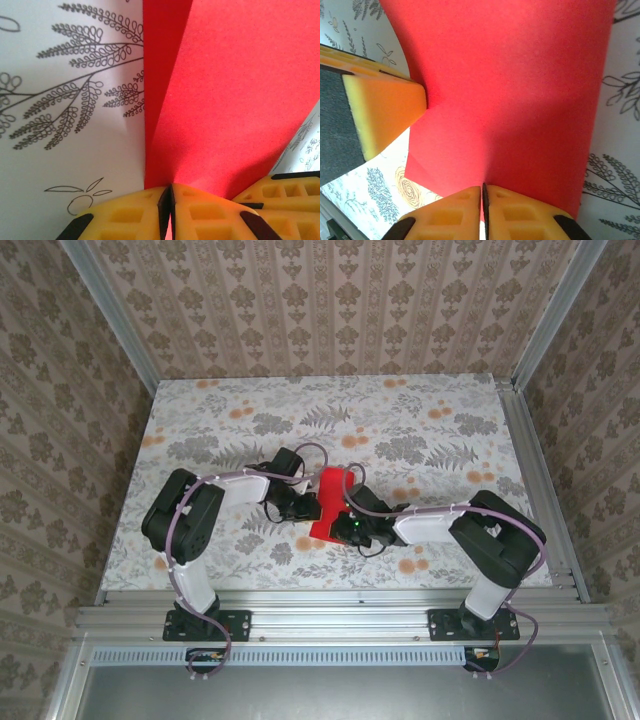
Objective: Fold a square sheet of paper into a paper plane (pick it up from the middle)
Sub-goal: Fold the square sheet of paper in half at the center of the table.
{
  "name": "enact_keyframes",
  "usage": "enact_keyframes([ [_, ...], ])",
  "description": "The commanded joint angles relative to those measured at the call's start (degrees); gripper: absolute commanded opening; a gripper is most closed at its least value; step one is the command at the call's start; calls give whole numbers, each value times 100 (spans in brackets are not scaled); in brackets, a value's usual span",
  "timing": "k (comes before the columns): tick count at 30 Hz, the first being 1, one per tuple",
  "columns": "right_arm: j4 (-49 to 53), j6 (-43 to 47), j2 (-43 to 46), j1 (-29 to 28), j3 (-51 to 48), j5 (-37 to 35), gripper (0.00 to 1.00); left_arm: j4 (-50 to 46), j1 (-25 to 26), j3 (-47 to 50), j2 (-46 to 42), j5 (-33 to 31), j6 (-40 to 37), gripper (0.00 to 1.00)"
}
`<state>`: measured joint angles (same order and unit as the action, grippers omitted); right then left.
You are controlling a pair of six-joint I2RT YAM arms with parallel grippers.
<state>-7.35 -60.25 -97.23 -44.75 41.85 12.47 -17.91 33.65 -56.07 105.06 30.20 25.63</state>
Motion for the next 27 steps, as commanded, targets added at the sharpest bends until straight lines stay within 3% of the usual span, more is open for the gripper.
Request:
enact_keyframes([
  [1, 267, 7, 60, -21, -267, -42, 14, -343, 72, 270, 613, -1191, -192, 15],
  [11, 350, -119, 714, 0, -885, -180, 13, -376, 80, 174, 699, -1183, -205, 15],
  [19, -409, -199, 821, 146, -194, -97, 11, -450, 159, 132, 641, -1226, -263, 15],
  [27, -436, -77, 221, 561, 253, -116, 11, -426, 177, 190, 551, -1235, -264, 15],
])
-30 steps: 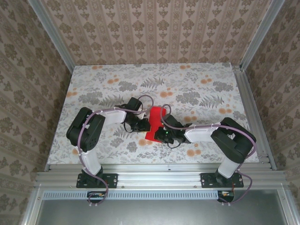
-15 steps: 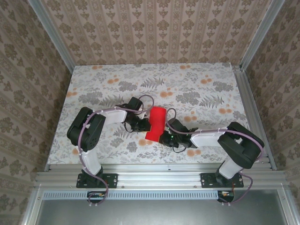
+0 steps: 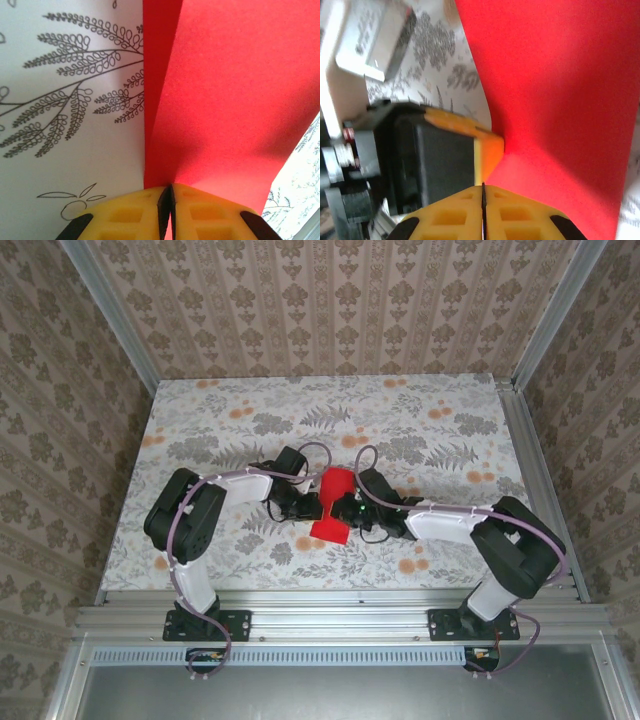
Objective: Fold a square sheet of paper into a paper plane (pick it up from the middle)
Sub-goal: Fold the square sheet of paper in half at the center of the table.
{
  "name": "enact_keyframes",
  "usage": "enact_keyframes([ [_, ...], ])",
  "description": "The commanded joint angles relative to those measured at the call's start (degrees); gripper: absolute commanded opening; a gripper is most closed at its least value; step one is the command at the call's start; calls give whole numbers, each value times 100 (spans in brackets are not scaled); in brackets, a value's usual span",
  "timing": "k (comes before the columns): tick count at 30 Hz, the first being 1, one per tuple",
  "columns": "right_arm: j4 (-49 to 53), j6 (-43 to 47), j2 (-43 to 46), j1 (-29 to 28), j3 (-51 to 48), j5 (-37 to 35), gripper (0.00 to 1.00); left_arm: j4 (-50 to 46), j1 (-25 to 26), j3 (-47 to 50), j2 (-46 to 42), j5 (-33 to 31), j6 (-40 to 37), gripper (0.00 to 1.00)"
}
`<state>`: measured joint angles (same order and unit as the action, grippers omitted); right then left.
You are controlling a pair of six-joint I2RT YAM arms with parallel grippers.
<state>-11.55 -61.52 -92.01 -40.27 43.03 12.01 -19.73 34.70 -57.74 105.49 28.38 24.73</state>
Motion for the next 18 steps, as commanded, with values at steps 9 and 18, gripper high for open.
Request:
enact_keyframes([
  [9, -85, 236, -974, 362, 200, -96, 11, -291, 72, 364, 481, -1111, -233, 15],
  [18, 160, 694, -996, 644, 42, -406, 11, -407, 63, 403, 480, -1256, -378, 15],
])
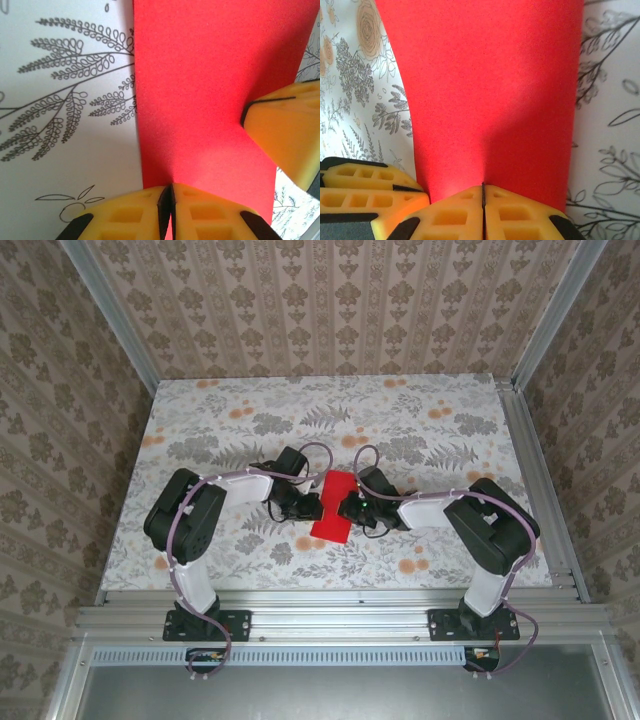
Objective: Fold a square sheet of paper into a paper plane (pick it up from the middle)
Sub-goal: Fold the square sheet of paper in half at the center of the table.
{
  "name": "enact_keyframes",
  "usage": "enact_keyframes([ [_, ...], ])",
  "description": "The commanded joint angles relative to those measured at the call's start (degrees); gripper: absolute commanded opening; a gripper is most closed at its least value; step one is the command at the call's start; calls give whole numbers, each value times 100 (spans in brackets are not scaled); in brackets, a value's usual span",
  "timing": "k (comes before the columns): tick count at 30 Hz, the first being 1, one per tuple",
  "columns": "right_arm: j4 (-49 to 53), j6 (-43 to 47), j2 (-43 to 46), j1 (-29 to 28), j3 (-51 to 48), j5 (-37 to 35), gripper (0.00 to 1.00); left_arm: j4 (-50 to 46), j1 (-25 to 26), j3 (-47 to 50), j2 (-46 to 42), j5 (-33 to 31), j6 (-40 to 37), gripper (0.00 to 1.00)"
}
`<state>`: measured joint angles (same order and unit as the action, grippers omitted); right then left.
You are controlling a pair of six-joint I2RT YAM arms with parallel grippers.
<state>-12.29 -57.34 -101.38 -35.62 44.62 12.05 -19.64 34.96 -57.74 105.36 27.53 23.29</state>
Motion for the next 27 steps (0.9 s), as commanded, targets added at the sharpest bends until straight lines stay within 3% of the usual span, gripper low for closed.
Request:
enact_keyframes([
  [1, 297, 326, -27, 210, -137, -455, 11, -406, 35, 408, 494, -1184, -231, 15],
  [15, 383, 419, 738, 330, -110, -258, 11, -418, 28, 459, 519, -1294, -284, 15],
  [27, -102, 264, -326, 114, 581, 133, 11, -531, 37, 383, 443, -1293, -333, 15],
])
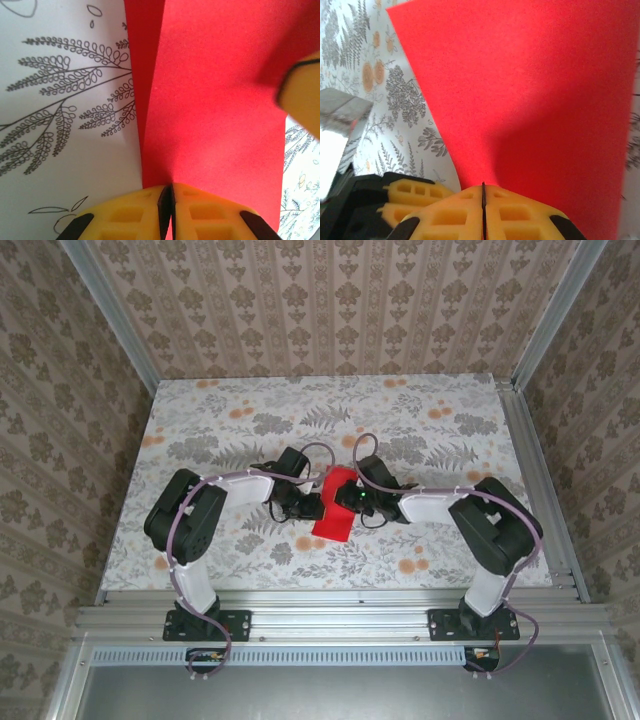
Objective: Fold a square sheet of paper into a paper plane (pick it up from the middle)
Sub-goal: Fold the square sheet of paper in half at the center of the table.
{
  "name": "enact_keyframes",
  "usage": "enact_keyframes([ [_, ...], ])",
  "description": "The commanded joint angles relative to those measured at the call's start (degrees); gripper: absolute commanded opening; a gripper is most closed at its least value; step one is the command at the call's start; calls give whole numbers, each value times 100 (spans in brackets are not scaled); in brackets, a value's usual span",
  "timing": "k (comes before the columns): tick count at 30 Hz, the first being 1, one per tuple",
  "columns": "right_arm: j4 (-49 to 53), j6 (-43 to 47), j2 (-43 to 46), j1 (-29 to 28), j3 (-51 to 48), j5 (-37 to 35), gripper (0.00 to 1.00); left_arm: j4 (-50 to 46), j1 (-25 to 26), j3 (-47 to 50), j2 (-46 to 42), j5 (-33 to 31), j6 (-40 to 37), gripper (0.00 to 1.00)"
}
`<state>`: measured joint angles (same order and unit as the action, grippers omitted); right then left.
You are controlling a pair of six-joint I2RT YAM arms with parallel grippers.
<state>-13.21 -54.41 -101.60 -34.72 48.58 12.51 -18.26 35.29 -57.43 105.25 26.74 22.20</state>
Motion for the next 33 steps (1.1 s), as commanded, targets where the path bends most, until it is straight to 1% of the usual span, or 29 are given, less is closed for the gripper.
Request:
enact_keyframes([
  [1, 31, 20, -354, 72, 195, 85, 11, -688, 4, 351, 444, -1219, -237, 15],
  [9, 311, 424, -486, 373, 169, -27, 10, -703, -5, 477, 364, -1283, -271, 15],
  [15, 233, 551, -570, 662, -51, -66, 10, -763, -13, 500, 338, -1343, -301, 15],
  [24, 248, 694, -396, 1034, -165, -120, 11, -811, -48, 518, 347, -1376, -341, 14],
  [33, 486, 923, -77, 1117, -33, -75, 11, -835, -48, 504, 338, -1350, -342, 14],
])
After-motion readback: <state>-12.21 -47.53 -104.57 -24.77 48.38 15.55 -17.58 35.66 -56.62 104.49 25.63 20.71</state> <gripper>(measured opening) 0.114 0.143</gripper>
